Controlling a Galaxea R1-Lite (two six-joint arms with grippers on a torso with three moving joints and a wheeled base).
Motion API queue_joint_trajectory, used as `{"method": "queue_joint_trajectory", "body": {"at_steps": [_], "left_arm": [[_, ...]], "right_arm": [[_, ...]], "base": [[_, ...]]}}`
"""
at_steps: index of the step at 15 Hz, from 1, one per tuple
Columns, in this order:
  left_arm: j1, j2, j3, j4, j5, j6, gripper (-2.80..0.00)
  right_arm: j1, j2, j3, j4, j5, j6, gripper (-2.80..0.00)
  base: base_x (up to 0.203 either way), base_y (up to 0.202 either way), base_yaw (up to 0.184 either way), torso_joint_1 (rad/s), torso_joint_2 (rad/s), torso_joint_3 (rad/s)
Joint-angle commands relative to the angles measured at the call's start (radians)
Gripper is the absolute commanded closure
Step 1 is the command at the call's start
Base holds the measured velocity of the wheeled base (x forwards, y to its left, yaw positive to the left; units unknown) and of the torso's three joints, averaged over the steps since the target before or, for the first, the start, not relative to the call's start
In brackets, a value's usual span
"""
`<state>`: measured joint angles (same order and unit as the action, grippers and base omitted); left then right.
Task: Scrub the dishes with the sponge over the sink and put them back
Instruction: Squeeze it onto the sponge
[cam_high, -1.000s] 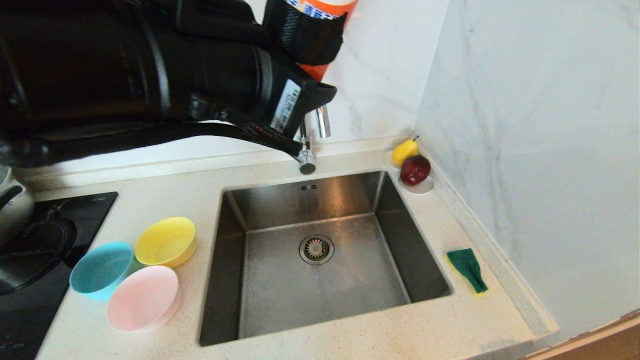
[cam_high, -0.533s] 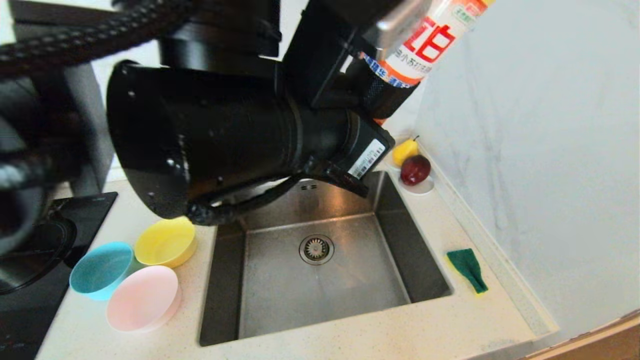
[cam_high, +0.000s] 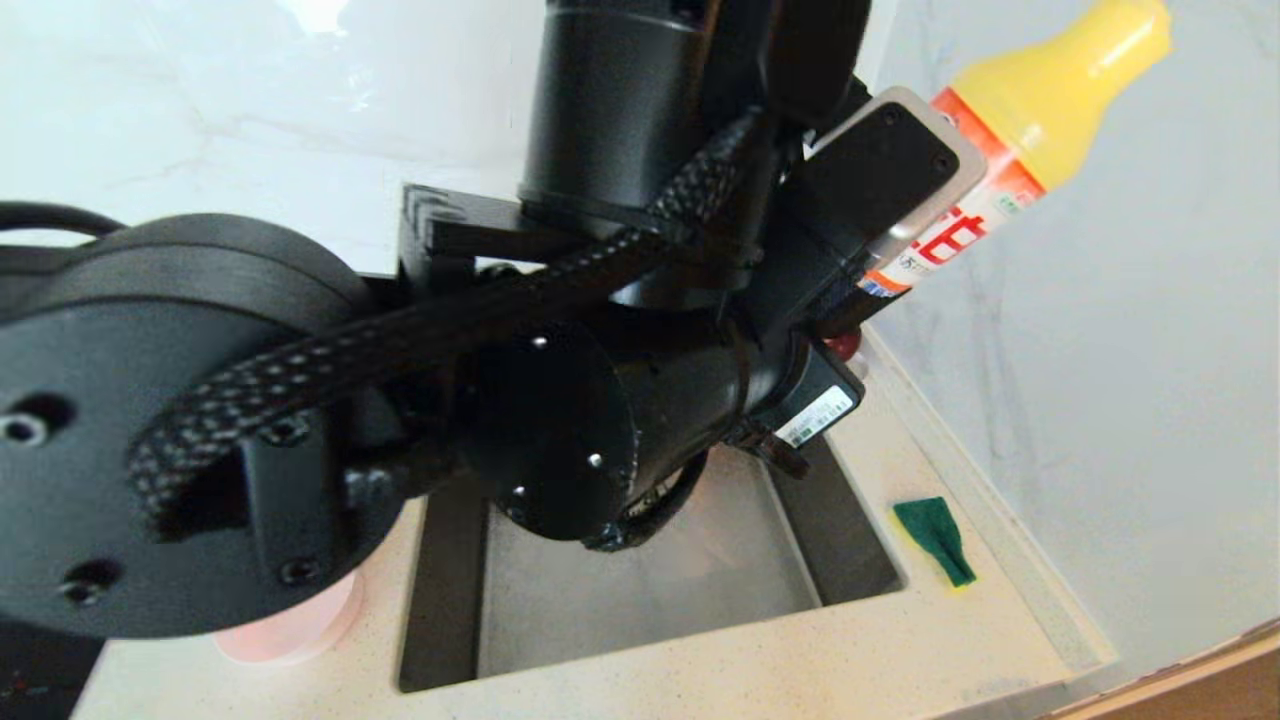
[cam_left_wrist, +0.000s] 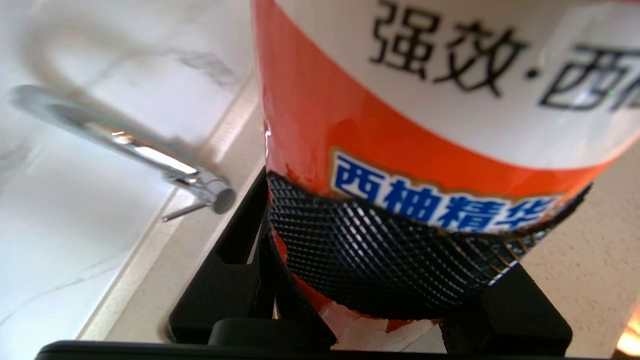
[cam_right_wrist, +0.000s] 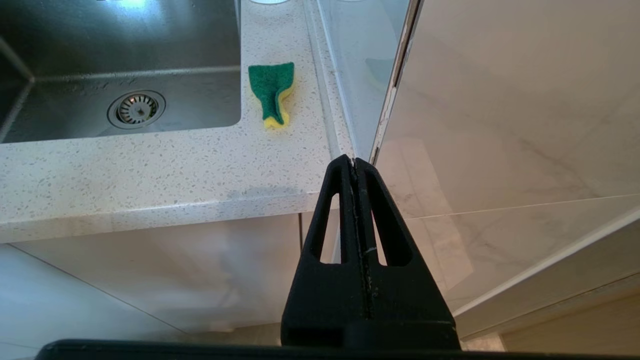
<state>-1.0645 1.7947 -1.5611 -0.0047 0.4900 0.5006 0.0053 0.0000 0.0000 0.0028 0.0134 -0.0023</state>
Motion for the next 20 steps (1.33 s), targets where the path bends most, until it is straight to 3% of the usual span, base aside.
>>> {"method": "queue_joint_trajectory", "body": {"at_steps": [1, 8, 14, 20], "left_arm": [[-0.009, 0.038, -0.001, 0.000, 0.004, 0.003, 0.00], [-0.014, 0.139, 0.022, 0.007, 0.044, 0.005, 0.00], [-0.014, 0.194, 0.027, 0.010, 0.060, 0.102, 0.00], [-0.014, 0.264, 0.052, 0.043, 0.212, 0.115, 0.00]], "right_arm": [[-0.001, 0.000, 0.000, 0.000, 0.000, 0.001, 0.00], [0.001, 0.000, 0.000, 0.000, 0.002, -0.001, 0.00], [0.001, 0.000, 0.000, 0.000, 0.000, -0.001, 0.00], [0.000, 0.000, 0.000, 0.000, 0.001, -0.001, 0.00]], "base": [[0.000, 0.000, 0.000, 0.000, 0.00, 0.000], [0.000, 0.000, 0.000, 0.000, 0.00, 0.000], [0.000, 0.000, 0.000, 0.000, 0.00, 0.000], [0.000, 0.000, 0.000, 0.000, 0.00, 0.000]]}}
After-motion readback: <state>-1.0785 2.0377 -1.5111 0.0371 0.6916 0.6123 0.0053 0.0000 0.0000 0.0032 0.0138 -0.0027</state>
